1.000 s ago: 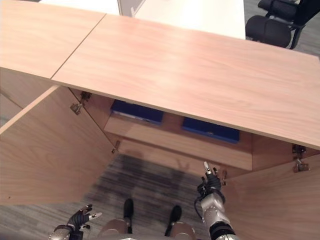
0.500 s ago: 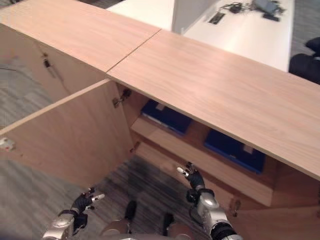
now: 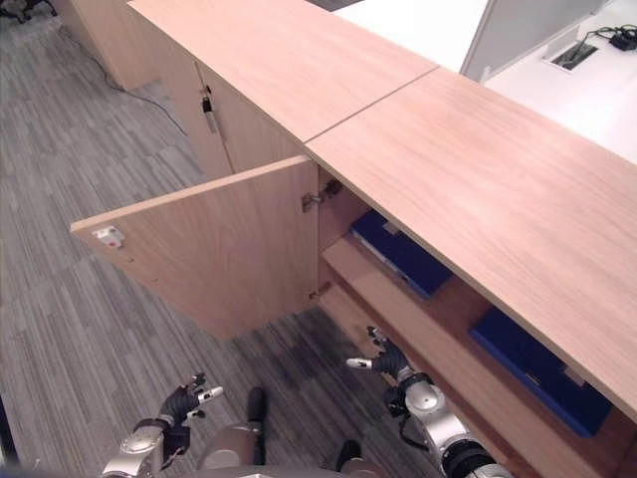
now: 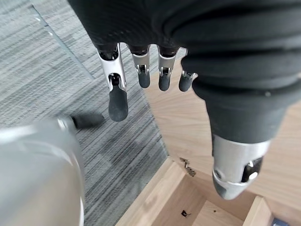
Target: Put the empty folder in the office cabinet
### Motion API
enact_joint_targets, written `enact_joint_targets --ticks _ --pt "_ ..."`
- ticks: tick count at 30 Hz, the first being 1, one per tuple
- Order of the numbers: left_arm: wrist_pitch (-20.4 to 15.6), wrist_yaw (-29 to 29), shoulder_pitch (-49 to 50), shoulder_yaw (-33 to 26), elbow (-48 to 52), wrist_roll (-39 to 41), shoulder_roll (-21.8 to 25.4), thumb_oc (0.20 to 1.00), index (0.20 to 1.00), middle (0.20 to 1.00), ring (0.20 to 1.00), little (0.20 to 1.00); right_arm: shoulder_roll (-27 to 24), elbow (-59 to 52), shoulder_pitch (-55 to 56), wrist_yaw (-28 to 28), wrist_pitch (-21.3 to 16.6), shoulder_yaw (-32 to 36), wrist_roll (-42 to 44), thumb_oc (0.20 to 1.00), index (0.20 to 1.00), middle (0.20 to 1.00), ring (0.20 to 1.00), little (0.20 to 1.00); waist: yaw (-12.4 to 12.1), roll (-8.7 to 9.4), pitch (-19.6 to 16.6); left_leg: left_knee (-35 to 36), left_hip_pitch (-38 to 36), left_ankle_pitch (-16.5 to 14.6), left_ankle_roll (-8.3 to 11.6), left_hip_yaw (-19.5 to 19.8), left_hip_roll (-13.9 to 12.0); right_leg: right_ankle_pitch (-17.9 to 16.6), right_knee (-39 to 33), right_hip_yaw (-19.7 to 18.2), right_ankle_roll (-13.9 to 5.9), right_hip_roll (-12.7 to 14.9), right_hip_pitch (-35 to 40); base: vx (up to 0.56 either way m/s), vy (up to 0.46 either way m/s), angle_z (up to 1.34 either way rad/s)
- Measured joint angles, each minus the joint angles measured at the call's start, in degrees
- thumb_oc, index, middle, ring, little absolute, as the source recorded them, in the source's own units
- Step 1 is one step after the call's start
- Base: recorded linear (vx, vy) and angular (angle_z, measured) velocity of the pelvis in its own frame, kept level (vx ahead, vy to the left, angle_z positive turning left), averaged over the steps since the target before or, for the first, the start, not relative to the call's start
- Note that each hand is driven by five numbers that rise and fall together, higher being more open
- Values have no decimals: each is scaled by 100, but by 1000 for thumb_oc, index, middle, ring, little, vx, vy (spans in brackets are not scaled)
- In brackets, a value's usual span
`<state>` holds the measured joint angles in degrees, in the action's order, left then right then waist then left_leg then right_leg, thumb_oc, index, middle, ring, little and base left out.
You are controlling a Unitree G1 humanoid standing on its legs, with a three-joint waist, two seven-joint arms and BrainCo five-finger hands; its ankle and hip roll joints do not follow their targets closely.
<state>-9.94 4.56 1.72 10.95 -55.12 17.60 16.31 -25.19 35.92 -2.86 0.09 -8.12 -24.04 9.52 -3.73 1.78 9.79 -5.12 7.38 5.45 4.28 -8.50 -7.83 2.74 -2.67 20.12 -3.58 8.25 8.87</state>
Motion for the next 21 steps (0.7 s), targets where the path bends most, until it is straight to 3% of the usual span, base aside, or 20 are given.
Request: enact_joint_targets --ticks 2,5,8,12,15,18,20,21 --pt "4 9 88 14 -10 -6 -37 1000 1000 1000 1000 1000 -48 -37 212 4 7 137 0 1000 1000 1000 1000 1000 121 -211 -163 180 -207 -125 15 -19 3 125 69 245 -182 -14 178 54 76 84" --pt "28 4 46 -5 71 -79 230 1000 1000 1000 1000 1000 202 -30 209 63 10 263 -1 1000 1000 1000 1000 1000 20 93 -209 667 -284 29 -157 158 456 127 253 263 -289 366 68 73 149 53" --pt "28 -4 87 -16 104 -186 353 1000 1000 1000 1000 1000 419 -23 177 109 9 412 1 1000 1000 1000 1000 1000 -28 143 -250 903 -506 69 -270 334 587 142 580 258 -357 527 56 34 118 32" --pt "41 -1 107 -31 126 -291 509 1000 1000 1000 1000 1000 563 3 35 102 7 457 3 1000 1000 1000 1000 1000 -77 313 -358 954 -471 76 -282 307 703 101 453 249 -464 594 109 26 142 1" --pt "42 2 59 -67 115 -292 494 1000 1000 1000 1000 1000 593 52 59 92 103 458 5 1000 1000 1000 1000 1000 -63 294 -359 1025 -484 81 -308 295 709 98 587 246 -469 618 19 -3 173 -1" --pt "48 -2 46 -99 77 -292 468 1000 1000 1000 1000 1000 594 71 11 88 180 433 3 1000 1000 1000 1000 1000 -49 131 -260 1027 -578 35 -355 219 607 93 1563 114 -483 748 -433 -13 116 -18" --pt "51 -5 45 -200 14 -291 458 1000 1000 1000 1000 1000 596 63 18 92 201 429 3 1000 1000 1000 1000 1000 -30 49 -208 1033 -652 8 -439 239 606 173 2039 69 -614 861 -657 31 39 -12" --pt "52 -23 24 -210 11 -289 418 1000 1000 1000 1000 1000 597 62 41 92 199 427 6 1000 1000 1000 1000 1000 -5 47 -205 1029 -666 -4 -467 260 597 339 2100 -57 -692 794 -757 15 9 4"
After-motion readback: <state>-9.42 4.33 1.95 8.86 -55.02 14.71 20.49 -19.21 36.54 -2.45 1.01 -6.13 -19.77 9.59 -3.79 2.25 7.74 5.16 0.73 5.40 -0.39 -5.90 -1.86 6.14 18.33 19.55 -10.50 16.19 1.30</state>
